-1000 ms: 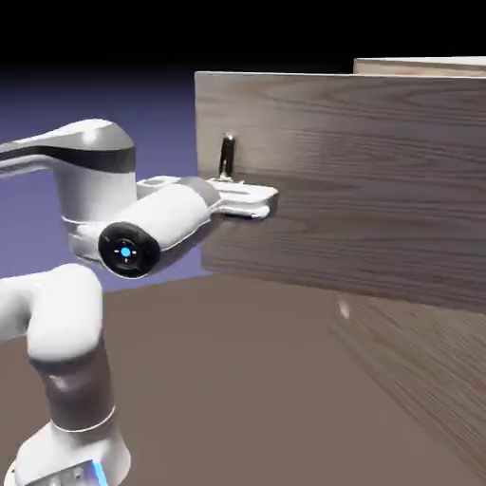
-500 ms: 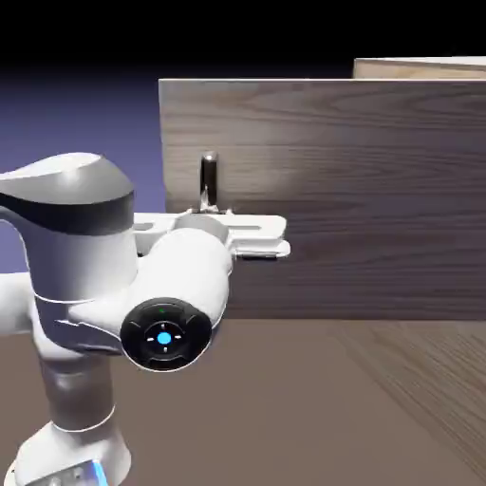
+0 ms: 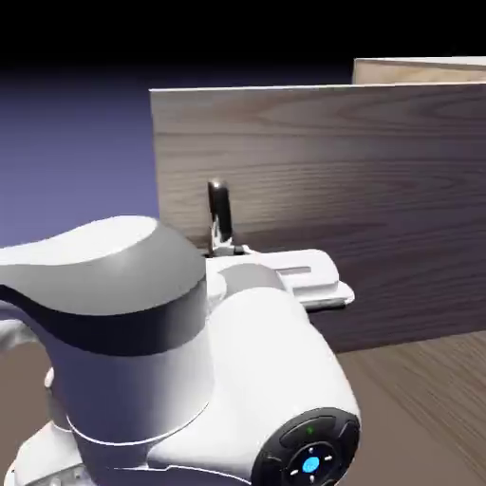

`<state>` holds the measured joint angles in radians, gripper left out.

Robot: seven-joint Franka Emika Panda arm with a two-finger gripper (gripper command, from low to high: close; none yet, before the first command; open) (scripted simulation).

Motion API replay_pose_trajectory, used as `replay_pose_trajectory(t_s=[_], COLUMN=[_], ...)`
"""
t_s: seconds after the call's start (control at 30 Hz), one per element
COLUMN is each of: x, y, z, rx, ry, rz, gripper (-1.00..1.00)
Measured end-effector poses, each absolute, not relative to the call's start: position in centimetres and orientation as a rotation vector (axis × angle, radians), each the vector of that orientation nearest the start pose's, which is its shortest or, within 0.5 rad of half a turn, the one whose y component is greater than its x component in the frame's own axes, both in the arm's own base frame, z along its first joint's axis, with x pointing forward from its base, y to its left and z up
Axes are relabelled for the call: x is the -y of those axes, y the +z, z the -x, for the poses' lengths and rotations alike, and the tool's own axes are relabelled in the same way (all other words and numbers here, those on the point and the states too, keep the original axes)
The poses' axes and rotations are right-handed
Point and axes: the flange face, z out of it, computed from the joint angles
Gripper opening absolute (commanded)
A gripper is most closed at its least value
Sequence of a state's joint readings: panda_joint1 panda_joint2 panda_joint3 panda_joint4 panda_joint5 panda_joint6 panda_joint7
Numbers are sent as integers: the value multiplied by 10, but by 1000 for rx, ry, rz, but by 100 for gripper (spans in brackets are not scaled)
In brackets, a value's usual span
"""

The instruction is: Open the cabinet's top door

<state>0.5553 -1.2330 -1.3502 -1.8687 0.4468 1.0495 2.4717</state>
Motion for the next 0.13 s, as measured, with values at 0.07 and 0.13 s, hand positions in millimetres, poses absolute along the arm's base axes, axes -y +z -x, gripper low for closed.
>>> replay_pose_trajectory(t_s=[0.07, 0.13], x=[435, 449], y=[534, 534], z=[-150, -153], rx=[-1765, -1764], ry=[1689, 1708], rz=[623, 651], gripper=[-100, -100])
